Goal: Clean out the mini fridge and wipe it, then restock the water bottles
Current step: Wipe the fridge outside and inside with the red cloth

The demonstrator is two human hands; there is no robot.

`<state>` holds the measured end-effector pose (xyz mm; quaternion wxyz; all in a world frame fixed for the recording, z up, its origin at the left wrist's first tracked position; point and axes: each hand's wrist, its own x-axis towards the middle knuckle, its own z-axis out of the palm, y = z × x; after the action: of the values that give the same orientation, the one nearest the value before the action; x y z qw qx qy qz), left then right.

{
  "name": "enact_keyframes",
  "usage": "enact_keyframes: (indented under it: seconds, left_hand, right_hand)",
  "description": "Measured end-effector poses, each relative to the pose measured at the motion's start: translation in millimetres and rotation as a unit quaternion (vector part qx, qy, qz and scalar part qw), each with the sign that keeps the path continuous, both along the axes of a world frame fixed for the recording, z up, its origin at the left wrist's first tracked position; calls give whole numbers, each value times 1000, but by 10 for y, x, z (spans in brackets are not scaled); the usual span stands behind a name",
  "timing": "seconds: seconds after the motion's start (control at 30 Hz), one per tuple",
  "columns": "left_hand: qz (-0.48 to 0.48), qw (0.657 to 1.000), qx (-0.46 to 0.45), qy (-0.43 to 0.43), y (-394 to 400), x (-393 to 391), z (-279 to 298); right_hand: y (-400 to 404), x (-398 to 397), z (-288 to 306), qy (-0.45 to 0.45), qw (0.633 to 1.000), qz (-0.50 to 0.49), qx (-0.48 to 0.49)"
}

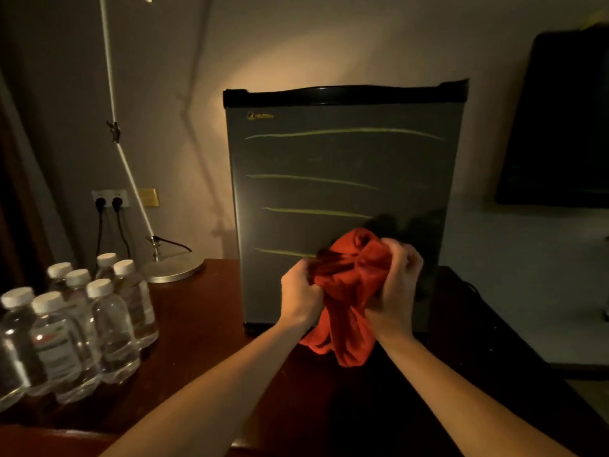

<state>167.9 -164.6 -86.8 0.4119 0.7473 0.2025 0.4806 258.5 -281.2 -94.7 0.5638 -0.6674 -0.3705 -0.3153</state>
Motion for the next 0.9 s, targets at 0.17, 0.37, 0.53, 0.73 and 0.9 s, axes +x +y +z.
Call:
enact_keyframes:
  seconds: [0.17, 0.37, 0.53, 0.73, 0.9]
  left_hand:
    - [65, 998, -12, 20, 229, 114, -101]
    - [47, 981, 170, 75, 613, -136, -283]
    - [157, 852, 438, 239, 944, -552, -428]
    - [191, 814, 459, 301, 1124, -834, -580]
    - [215, 827, 448, 262, 1221, -994, -557]
  right_hand:
    - [179, 366, -537, -374, 895, -34, -242]
    - [344, 533, -699, -458, 796, -147, -367]
    - [420, 594, -563, -510, 800, -129, -288]
    - [886, 240, -74, -487, 839, -128, -208]
    - [1410, -176, 136, -487, 828, -105, -258]
